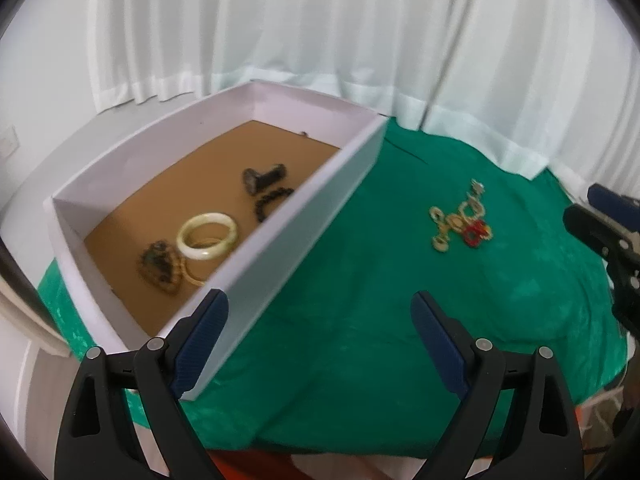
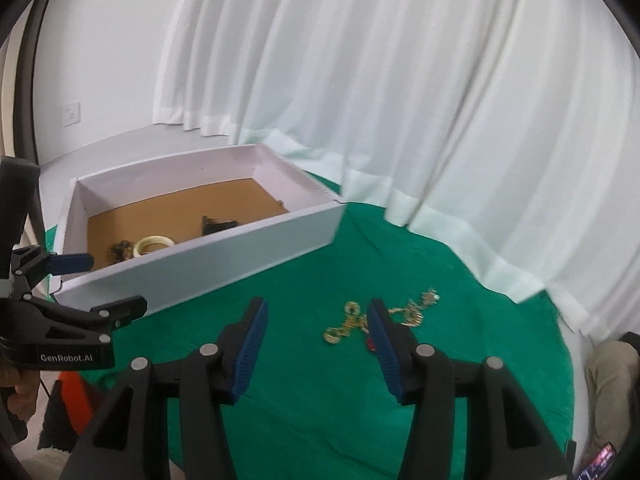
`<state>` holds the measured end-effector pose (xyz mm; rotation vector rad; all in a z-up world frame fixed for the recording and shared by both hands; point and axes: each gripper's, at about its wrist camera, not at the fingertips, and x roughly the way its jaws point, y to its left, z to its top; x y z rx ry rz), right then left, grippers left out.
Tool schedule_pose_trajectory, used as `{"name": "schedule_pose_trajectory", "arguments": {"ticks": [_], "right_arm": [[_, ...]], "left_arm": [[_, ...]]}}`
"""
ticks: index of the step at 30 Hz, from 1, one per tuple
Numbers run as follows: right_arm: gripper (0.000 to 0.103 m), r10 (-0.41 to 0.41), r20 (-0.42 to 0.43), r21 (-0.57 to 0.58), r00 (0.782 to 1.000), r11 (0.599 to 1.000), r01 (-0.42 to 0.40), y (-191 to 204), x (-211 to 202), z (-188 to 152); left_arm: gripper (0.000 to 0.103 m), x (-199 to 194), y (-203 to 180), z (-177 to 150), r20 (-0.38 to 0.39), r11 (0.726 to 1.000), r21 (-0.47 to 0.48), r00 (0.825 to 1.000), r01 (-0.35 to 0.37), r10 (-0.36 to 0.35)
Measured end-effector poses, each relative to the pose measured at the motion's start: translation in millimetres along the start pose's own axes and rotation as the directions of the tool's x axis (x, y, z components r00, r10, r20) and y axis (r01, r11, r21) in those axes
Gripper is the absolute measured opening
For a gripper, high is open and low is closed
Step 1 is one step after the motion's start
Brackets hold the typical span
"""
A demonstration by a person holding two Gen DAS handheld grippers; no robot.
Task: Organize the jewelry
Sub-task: 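Move both tools back over the remaining gold jewelry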
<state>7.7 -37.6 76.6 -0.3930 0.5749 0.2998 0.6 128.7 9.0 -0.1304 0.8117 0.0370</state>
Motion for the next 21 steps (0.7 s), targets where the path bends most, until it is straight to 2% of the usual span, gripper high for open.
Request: {"name": "schedule_pose_trajectory", "arguments": {"ticks": [5,9,11,15,18,21], "right_arm": [[0.053,-0.023,0.009,0.019,1.000,1.000,0.023,-12,-12,-10],[0.053,-0.027,0.014,0.034,1.000,0.999,0.027,-18,-19,-17],[0.053,-0.019,0.005,0.059,1.000,0.998,0.019,-23,-17,-24],[0.053,-0.014,-0.031,0.102,0.999,0.995,0.017,-40,-6,-59],[0.053,-0.012,-0.116,0.142,0.993,0.990,0.029,-54,11,-101],[0.053,-0.027,-0.206,0.189,0.978,0.980,0.067,-66,26,-142]], "left_arm": [[0.094,-7,-17,-5,0.001,0.999,0.037,1.000,0.008,-0.008],[0.100,-8,-24,-12,0.012,0.999,0.048,1.000,0.005,-0.005],[0.101,1,-28,-19,-0.010,0.999,0.051,1.000,0.004,-0.004],[0.101,26,-38,-42,-0.107,0.996,0.080,0.994,0.029,-0.021],[0.101,44,-49,-62,-0.160,0.993,0.115,0.987,0.041,-0.022],[0.101,58,-60,-69,-0.198,0.989,0.131,0.980,0.065,-0.038]]}}
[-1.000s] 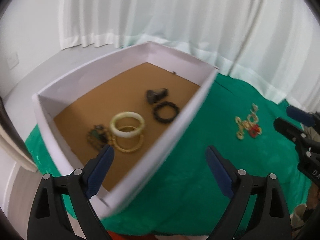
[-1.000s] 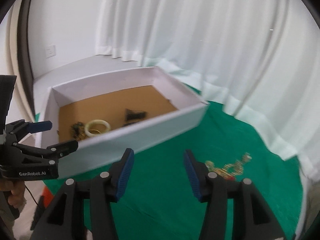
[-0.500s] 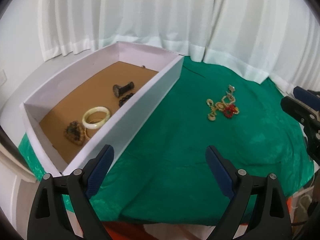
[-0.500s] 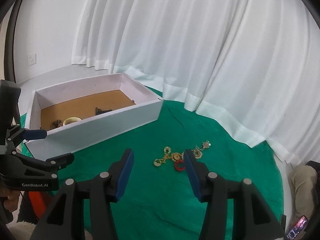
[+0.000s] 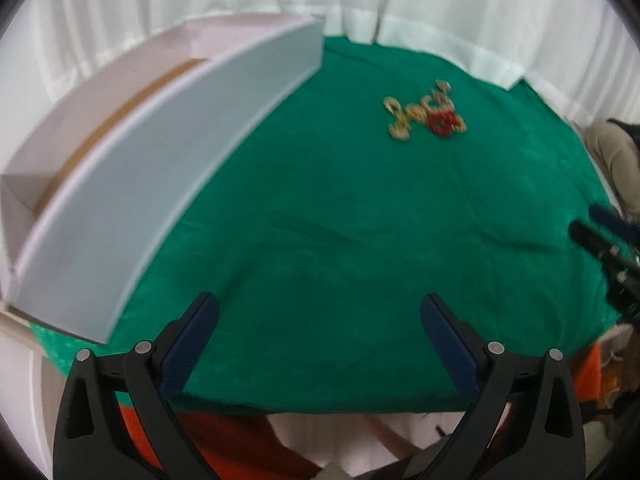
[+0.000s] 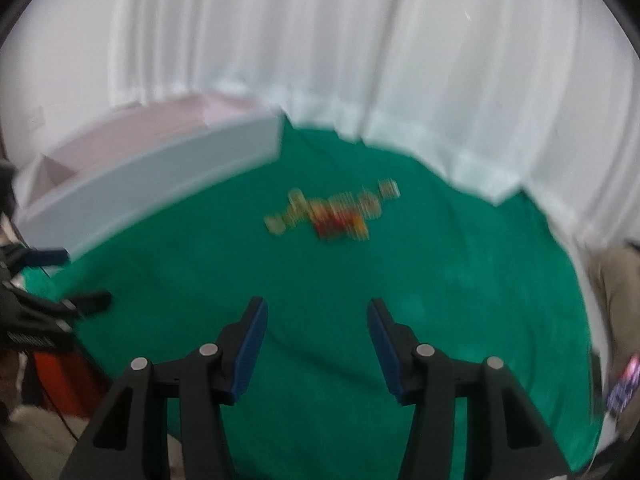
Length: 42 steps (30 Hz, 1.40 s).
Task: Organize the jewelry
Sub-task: 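Move both tools back over the remaining gold jewelry, then grasp the gold earring chain with the left gripper while the right gripper grasps the red bead bracelet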
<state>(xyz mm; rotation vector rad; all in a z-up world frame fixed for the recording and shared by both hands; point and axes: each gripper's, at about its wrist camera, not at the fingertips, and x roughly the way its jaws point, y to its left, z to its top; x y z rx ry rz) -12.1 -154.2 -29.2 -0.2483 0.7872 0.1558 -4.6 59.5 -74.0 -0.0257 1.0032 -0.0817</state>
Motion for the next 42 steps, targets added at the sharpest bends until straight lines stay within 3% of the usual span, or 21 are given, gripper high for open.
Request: {"name": "schedule_pose_trajectory", "arguments": {"ticks": [5,14,19,24,26,28,29,30,36,42], "right_arm": [[0.053,0.000,-0.054,0.097,0.999,0.995,0.005,-24,17,-32],[0.053,0.032,0.000,0.130,1.000,0.991,-0.031,-29,22,-37],[0.053,0.054,-0.010,0.158,0.998,0.986,-0.052,-37,32,-42],[0.053,0.064,-0.016,0.178,0.998,0.982,-0.060,-46,39,-41],[0.053,0.067,-0.016,0.185,0.998,0.981,-0.063,-49,41,-41],[0.053,0.066,-0.017,0.194,0.998,0.979,-0.062,-53,42,-41],[0.053,0.067,-0.018,0.199,0.998,0.978,-0.062,-54,43,-41],[0.053,0.068,-0.019,0.205,0.998,0.977,-0.063,-56,44,-41],[0.053,0.064,-0.017,0.232,0.998,0.971,-0.058,-64,47,-41],[0.053,0.060,-0.012,0.235,0.998,0.970,-0.056,-62,46,-39]], "left_arm": [[0.101,13,-18,10,-0.011,0.998,0.041,0.999,0.053,-0.052],[0.100,47,-35,67,-0.009,0.989,0.038,0.989,0.146,-0.145],[0.099,81,-51,106,0.010,0.984,0.048,0.985,0.173,-0.173],[0.077,123,-72,133,0.003,0.984,0.107,0.990,0.142,-0.143],[0.074,134,-78,137,0.012,0.983,0.129,0.991,0.131,-0.134],[0.059,136,-85,137,0.044,0.978,0.180,0.992,0.105,-0.115],[0.038,135,-87,137,0.058,0.976,0.198,0.993,0.092,-0.106],[0.023,134,-86,136,0.064,0.973,0.207,0.991,0.100,-0.115],[0.023,113,-67,116,0.046,0.974,0.158,0.985,0.160,-0.169],[0.023,81,-38,71,0.006,0.977,0.087,0.981,0.193,-0.194]]}}
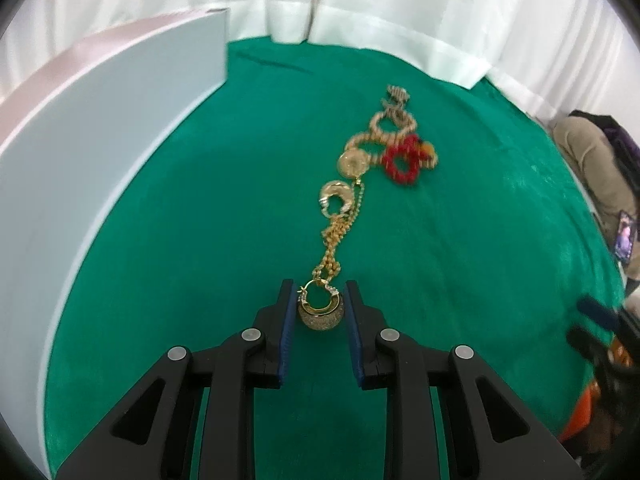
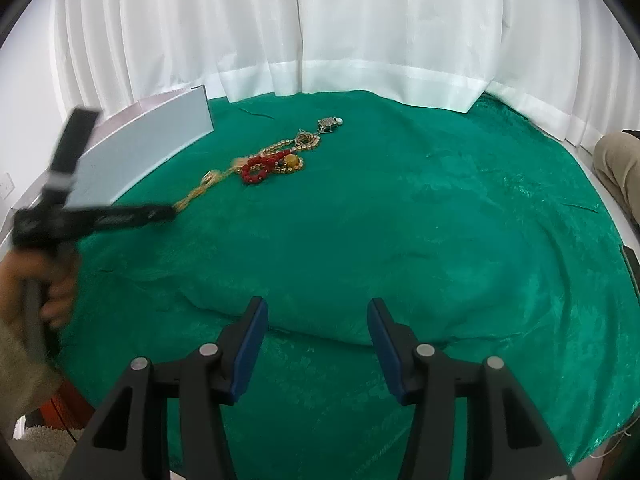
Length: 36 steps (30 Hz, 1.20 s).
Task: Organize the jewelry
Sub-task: 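Grasp the gold earring chain with the left gripper while the right gripper grasps the red bead bracelet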
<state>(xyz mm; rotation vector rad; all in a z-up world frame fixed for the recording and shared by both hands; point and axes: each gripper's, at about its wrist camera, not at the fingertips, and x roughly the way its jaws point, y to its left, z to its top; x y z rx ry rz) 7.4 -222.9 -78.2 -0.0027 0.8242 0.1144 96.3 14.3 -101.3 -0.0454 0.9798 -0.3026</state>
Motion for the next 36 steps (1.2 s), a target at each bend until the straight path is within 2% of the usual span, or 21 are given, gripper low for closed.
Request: {"name": "schedule_pose_trajectory", "arguments": {"ticks": [5,9,11,13,15,18,21,24,26,28,30,31,33,36], "right_arm": [[0.053,0.014,-0.017,-0.010,1.000,1.000,-0.014,8,1,-2],[0.053,0.042,-0.037,-0.012,0.998,0.999,-0.043,14,2,1],[0.053,0.087,-0.064,0.001,0.994,0.996,-0.087,16,7,8],[0.053,0.160,-0.112,0.034,0.981,0.987,-0.157,15,16,20],[0.053,0.235,-0.164,0.088,0.958,0.971,-0.224,12,30,35],[0.053,0.295,-0.198,0.144,0.935,0.952,-0.270,9,55,59],[0.053,0.299,-0.205,0.188,0.932,0.946,-0.263,5,91,89],[0.053,0.334,-0.222,0.240,0.916,0.929,-0.281,8,130,114],[0.053,0.320,-0.230,0.262,0.919,0.930,-0.259,12,154,127],[0.053,0.274,-0.198,0.261,0.941,0.940,-0.219,18,164,141],[0.053,0.270,-0.192,0.292,0.943,0.934,-0.208,22,173,148],[0.052,0.247,-0.182,0.296,0.952,0.937,-0.187,24,176,152],[0.020,0.209,-0.190,0.275,0.959,0.949,-0.152,29,178,153],[0.019,0.215,-0.181,0.278,0.960,0.947,-0.160,25,170,147]], "left_arm": [[0.023,-19,9,-29,0.000,1.000,-0.023,1.000,-0.012,0.012],[0.024,-19,12,-34,0.018,1.000,-0.019,1.000,-0.021,0.022],[0.026,-18,13,-31,0.020,1.000,-0.020,1.000,-0.015,0.016],[0.037,-17,15,-30,0.024,1.000,-0.020,1.000,-0.003,0.004],[0.052,-15,15,-27,0.035,1.000,-0.018,0.999,-0.003,0.003],[0.055,-10,15,-22,0.045,1.000,-0.001,0.999,-0.013,0.013],[0.055,-8,16,-23,0.069,0.999,0.016,0.997,-0.033,0.032],[0.055,-8,15,-25,0.087,0.999,0.030,0.995,-0.042,0.040],[0.055,-8,13,-28,0.099,0.997,0.047,0.994,-0.055,0.050],[0.055,-8,11,-31,0.113,0.996,0.063,0.992,-0.069,0.062],[0.056,-8,10,-33,0.124,0.994,0.072,0.990,-0.083,0.074],[0.056,-7,10,-33,0.125,0.994,0.073,0.989,-0.086,0.076],[0.056,-7,11,-33,0.126,0.994,0.069,0.990,-0.080,0.070],[0.056,-9,16,-33,0.131,0.997,0.052,0.990,-0.051,0.044]]}}
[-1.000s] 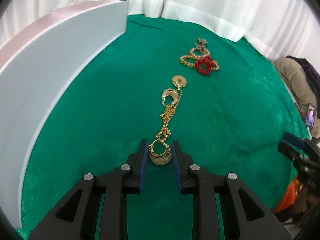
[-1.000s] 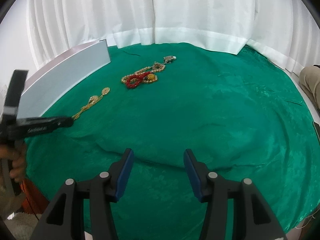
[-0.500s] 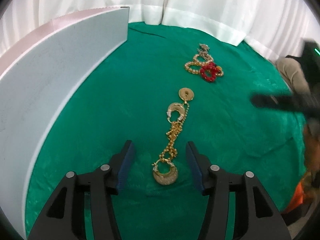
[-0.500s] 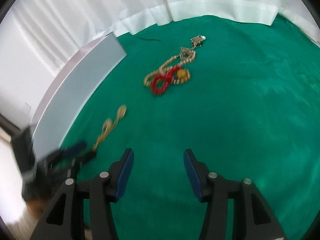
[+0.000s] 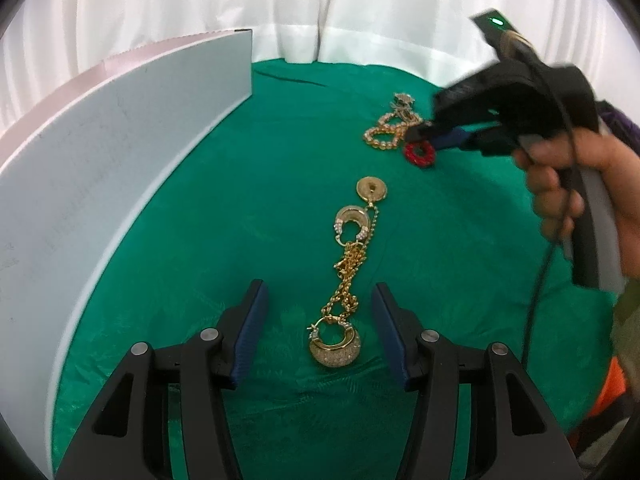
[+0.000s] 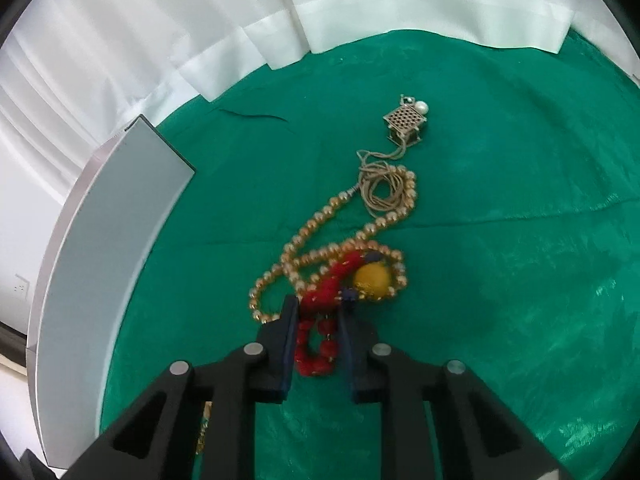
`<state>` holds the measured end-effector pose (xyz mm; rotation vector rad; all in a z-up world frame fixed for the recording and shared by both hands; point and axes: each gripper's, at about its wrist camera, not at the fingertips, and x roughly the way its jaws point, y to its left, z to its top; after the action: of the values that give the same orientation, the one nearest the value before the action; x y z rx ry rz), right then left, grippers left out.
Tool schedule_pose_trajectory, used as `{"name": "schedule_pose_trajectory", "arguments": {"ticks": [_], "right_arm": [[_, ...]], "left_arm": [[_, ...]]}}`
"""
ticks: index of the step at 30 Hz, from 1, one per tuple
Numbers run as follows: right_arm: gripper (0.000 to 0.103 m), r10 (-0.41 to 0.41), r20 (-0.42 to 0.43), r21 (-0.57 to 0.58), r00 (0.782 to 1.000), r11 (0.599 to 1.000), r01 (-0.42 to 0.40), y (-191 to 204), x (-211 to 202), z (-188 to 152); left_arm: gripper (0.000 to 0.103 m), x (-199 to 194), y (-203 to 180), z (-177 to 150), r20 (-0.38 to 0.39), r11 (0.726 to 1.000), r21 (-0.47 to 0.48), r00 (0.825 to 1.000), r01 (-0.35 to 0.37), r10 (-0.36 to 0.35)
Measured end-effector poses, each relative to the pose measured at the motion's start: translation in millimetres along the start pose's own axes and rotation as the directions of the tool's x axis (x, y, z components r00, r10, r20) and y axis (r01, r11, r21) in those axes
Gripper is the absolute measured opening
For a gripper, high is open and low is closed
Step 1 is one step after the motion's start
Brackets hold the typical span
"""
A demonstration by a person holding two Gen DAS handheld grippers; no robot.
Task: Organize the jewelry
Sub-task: 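Grasp the gold earring chain with the left gripper while the right gripper grasps the red bead bracelet, then carry the gold chain and red bracelet into the tray and release both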
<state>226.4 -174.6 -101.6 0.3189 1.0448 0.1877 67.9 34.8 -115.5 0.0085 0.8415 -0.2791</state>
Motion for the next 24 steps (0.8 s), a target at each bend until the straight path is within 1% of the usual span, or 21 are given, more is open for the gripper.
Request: {"name": "schedule_pose_trajectory", "arguments": {"ticks": [4,6,9,11,13,16,18,21,24], "right_arm": [[0.019,0.057,-0.005,-0.030,0.998,0.998,-0.057,-13,-31,-22],[0.019,0.049,-0.012,-0.071,0.999,0.996,-0.049,-15,-44,-34],[0.019,0.017,-0.044,-0.136,0.999,0.991,-0.023,-26,-62,-64],[0.020,-0.009,-0.049,-0.172,0.999,0.985,0.000,-31,-71,-78],[0.020,-0.046,-0.038,-0.206,0.998,0.978,0.037,-39,-83,-95],[0.020,-0.078,-0.017,-0.219,0.997,0.973,0.072,-50,-97,-112],[0.021,-0.095,0.001,-0.228,0.996,0.969,0.092,-53,-104,-120],[0.022,-0.109,0.025,-0.234,0.994,0.966,0.112,-52,-105,-123],[0.022,-0.125,0.037,-0.248,0.991,0.960,0.130,-51,-105,-126]], "left_arm": [[0.056,-2,4,-1,0.007,1.000,-0.021,1.000,0.020,-0.020],[0.056,-2,4,-1,0.007,1.000,-0.021,1.000,0.022,-0.022],[0.058,-1,2,1,0.002,1.000,-0.015,1.000,0.021,-0.021],[0.059,0,2,3,-0.014,1.000,-0.010,1.000,0.026,-0.026],[0.060,1,3,6,-0.034,0.999,-0.022,0.998,0.043,-0.044],[0.062,2,11,11,-0.058,0.994,-0.067,0.994,0.089,-0.092],[0.062,3,13,14,-0.068,0.991,-0.082,0.992,0.102,-0.107],[0.062,8,7,19,-0.091,0.995,-0.057,0.992,0.088,-0.093],[0.061,14,-6,22,-0.112,0.998,0.005,0.992,0.066,-0.065]]}}
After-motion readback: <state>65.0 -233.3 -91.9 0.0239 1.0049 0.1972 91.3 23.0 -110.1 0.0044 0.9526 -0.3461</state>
